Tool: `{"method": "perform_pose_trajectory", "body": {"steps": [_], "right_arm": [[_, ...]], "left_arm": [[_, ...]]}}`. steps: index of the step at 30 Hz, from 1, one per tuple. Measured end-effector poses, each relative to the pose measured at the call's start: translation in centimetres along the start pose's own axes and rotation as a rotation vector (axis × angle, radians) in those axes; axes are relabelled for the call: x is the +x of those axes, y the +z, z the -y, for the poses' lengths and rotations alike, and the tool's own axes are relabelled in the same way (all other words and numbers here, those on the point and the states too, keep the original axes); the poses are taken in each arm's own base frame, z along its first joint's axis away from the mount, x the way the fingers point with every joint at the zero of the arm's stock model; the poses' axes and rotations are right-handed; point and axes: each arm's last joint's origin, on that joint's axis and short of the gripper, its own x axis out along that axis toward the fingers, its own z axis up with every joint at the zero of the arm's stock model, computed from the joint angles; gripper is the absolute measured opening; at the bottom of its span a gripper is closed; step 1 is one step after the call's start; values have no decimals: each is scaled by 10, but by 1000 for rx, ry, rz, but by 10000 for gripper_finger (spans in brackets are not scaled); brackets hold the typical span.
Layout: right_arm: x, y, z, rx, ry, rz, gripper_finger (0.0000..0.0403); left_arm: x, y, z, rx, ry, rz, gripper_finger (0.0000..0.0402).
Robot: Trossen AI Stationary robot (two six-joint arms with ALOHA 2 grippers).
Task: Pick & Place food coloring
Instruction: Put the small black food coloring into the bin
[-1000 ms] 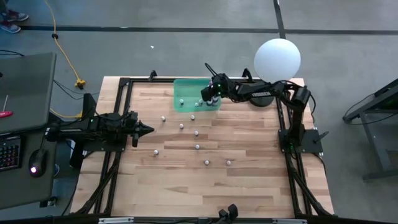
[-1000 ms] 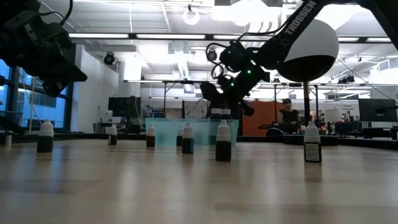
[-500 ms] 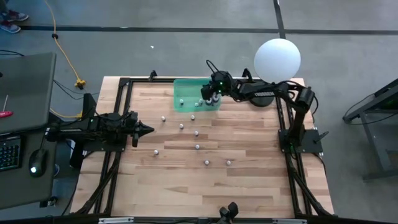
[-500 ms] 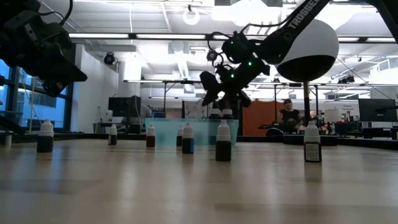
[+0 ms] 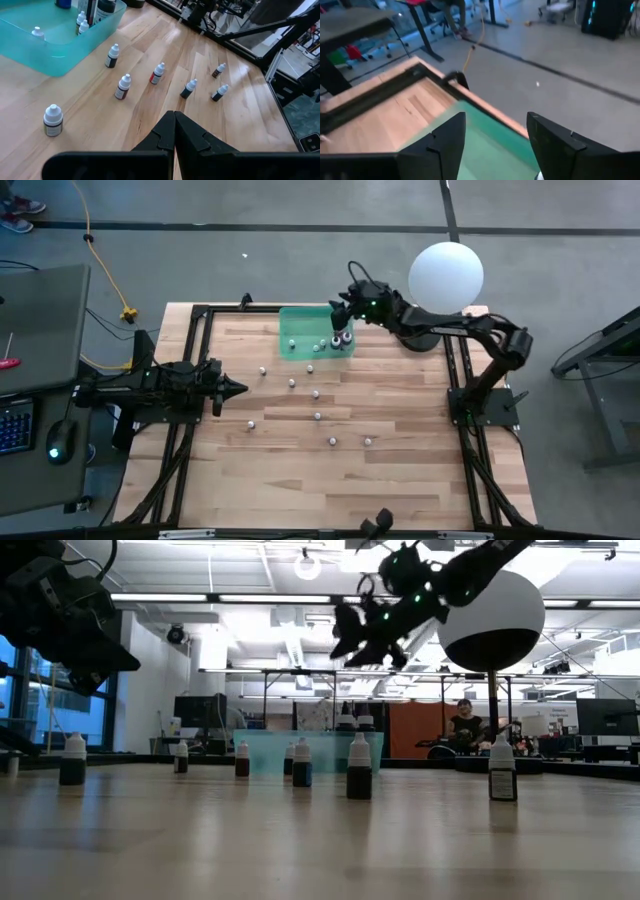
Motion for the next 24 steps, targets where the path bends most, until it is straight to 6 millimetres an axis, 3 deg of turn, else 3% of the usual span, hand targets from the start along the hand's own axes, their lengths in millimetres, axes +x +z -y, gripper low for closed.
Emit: {"method": "perform_pose_trajectory", "body": {"steps": [11,24], "right_arm": [[-57,39,-8,-35,204,24,157],[-135,58,-7,-102,382,-74,67]], "left_arm": [[0,0,0,0,0,0,0],[0,0,0,0,0,0,0]]}}
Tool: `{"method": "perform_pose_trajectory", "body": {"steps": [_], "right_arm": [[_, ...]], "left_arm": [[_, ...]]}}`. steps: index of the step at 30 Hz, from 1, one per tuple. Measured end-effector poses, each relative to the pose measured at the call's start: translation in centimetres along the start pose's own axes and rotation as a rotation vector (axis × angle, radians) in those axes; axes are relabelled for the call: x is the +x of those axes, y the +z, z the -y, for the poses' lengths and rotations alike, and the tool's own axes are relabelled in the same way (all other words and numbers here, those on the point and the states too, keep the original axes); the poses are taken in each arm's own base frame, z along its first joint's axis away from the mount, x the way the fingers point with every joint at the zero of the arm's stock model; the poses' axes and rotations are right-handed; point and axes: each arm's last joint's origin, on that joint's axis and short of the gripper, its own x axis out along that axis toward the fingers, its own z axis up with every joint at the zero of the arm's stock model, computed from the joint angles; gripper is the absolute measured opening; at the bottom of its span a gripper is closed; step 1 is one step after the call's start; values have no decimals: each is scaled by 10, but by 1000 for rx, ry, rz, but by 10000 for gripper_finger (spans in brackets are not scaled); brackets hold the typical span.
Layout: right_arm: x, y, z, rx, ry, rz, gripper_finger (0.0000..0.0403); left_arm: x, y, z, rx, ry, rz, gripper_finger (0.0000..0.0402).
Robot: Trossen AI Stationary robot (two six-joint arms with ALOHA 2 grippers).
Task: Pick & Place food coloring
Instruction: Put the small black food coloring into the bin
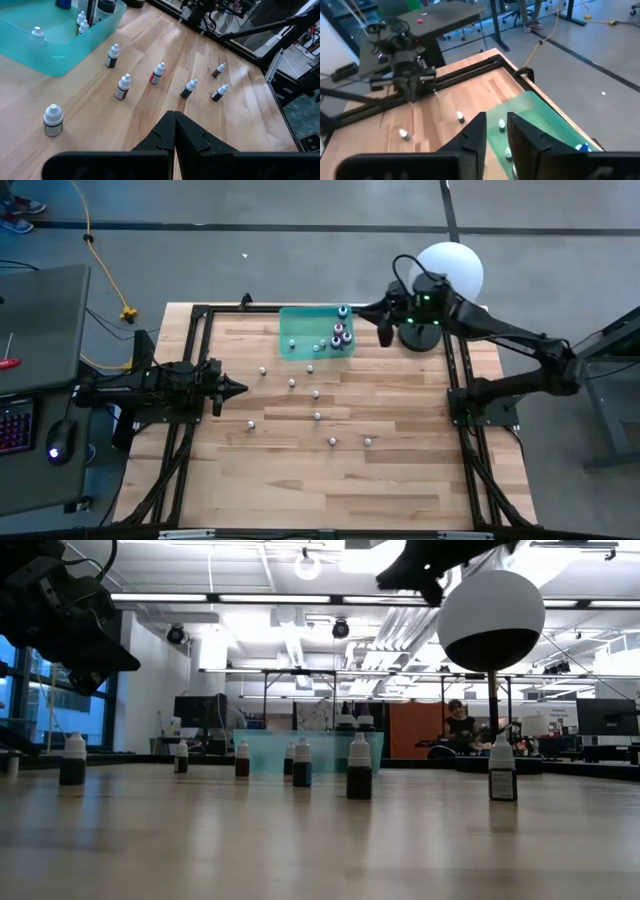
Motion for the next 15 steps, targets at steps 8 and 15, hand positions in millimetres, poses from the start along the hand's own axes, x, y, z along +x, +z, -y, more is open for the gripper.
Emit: {"method": "perform_pose_trajectory", "body": {"steps": [8,15], "right_arm": [[-42,-11,-14,-16,84,-147,6],[-51,-50,-42,-96,273,-531,11]], "left_arm": [[0,0,0,0,0,0,0],[0,0,0,0,0,0,0]]}}
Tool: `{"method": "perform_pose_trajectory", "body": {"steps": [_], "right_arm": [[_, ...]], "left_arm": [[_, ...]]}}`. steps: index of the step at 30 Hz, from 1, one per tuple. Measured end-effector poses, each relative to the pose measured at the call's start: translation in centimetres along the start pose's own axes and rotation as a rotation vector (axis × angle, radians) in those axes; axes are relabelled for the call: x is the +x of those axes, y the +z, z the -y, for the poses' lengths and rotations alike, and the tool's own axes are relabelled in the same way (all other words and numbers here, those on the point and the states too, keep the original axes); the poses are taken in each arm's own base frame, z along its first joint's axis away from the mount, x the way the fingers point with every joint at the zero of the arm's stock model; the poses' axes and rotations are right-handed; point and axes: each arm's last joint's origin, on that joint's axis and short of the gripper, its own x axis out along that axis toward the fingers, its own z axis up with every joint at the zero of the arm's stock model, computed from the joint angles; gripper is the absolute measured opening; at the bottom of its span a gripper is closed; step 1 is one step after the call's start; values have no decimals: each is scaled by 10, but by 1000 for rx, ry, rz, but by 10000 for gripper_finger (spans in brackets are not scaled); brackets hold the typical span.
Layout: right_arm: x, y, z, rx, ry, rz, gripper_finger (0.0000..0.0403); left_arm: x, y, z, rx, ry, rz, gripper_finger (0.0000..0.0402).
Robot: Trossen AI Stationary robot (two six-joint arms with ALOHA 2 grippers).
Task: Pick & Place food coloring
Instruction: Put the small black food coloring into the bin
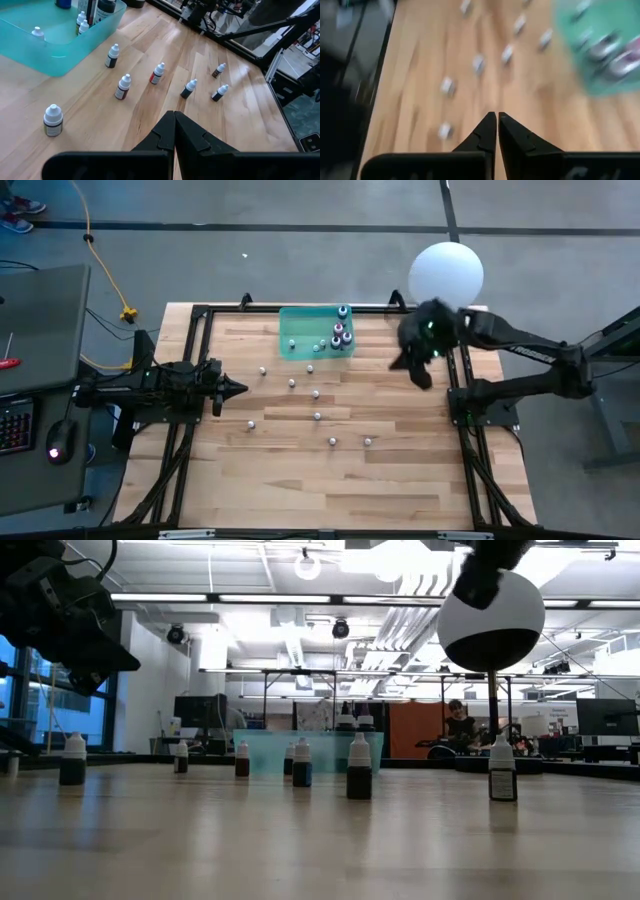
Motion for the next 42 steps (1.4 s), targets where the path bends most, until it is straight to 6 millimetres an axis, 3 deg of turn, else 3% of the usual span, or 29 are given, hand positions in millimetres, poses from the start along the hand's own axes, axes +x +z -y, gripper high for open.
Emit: {"method": "perform_pose_trajectory", "body": {"steps": [7,14,21,28,36,42], "right_arm": [[21,-8,-38,-117,107,-146,6],[59,-12,-75,-241,123,-244,21],[112,1,-101,-257,81,-112,73],[151,-4,-108,-147,71,-159,123],[173,-28,-109,-67,29,-376,182],[186,-38,-111,-48,-4,-437,225]], "left_arm": [[0,0,0,0,0,0,0],[0,0,0,0,0,0,0],[0,0,0,0,0,0,0],[0,0,0,0,0,0,0],[0,0,0,0,0,0,0],[0,0,0,0,0,0,0]]}}
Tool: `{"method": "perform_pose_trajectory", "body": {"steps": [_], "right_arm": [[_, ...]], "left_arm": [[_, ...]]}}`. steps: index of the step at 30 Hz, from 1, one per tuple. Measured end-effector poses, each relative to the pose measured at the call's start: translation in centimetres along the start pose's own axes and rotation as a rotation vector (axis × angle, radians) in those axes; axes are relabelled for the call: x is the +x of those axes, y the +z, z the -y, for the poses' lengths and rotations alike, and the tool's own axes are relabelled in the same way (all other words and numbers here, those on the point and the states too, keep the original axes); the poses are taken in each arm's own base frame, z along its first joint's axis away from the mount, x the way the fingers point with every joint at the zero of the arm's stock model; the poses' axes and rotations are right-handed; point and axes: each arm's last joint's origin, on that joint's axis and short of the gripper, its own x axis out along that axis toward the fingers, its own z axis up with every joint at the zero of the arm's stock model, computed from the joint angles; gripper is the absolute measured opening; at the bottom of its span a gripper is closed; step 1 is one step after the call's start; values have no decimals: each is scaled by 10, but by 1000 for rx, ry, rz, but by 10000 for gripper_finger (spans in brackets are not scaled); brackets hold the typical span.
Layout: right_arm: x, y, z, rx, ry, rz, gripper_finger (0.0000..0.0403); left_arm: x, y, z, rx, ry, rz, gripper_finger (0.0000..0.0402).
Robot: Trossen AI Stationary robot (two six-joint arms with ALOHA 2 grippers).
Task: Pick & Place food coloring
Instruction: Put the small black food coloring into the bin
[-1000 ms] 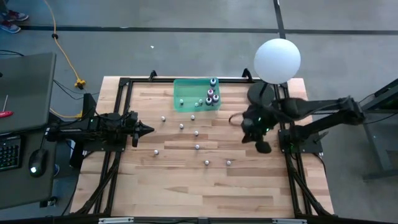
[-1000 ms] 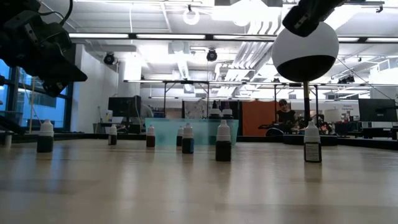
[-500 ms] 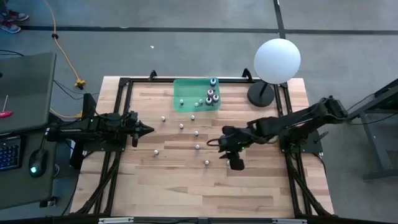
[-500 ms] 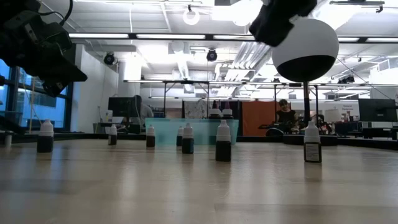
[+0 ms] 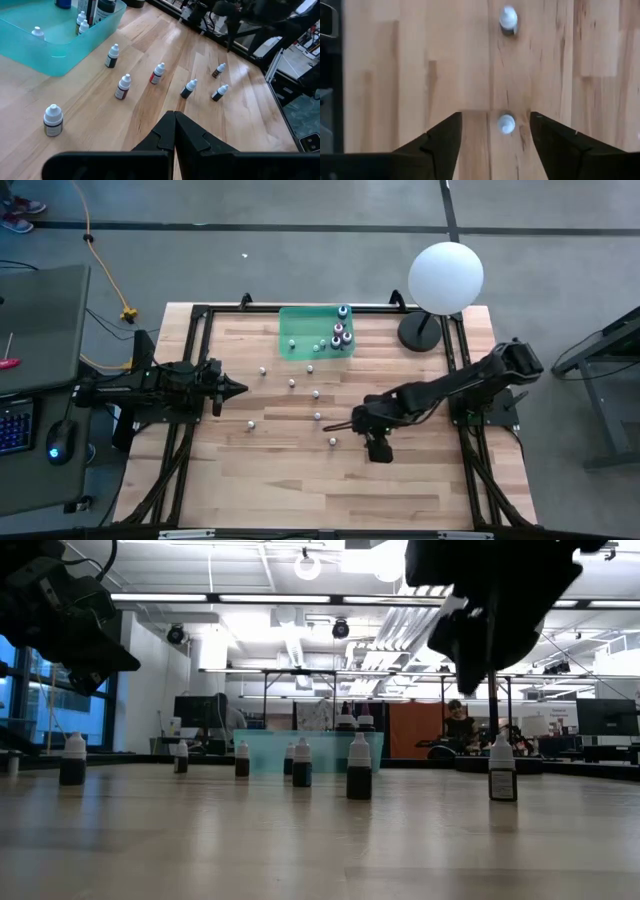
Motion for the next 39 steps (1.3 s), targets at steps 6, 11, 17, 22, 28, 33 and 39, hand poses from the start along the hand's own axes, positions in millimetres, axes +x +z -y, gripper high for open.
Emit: {"method": "perform_pose_trajectory", "body": {"steps": [6,11,17,22,28,33,39], "right_arm": [[19,-5,2,8,-27,-92,233],[28,-6,3,26,-33,-124,228],[37,-6,5,29,-40,-142,215],[42,-6,6,30,-47,-155,204],[49,-7,7,32,-56,-169,190],[51,-6,7,30,-69,-161,172],[51,-6,7,30,-70,-164,144]], "left_arm": [[0,0,0,0,0,0,0],[0,0,0,0,0,0,0],[0,0,0,0,0,0,0],[0,0,0,0,0,0,0],[0,0,0,0,0,0,0],[0,0,0,0,0,0,0],[0,0,0,0,0,0,0]]}}
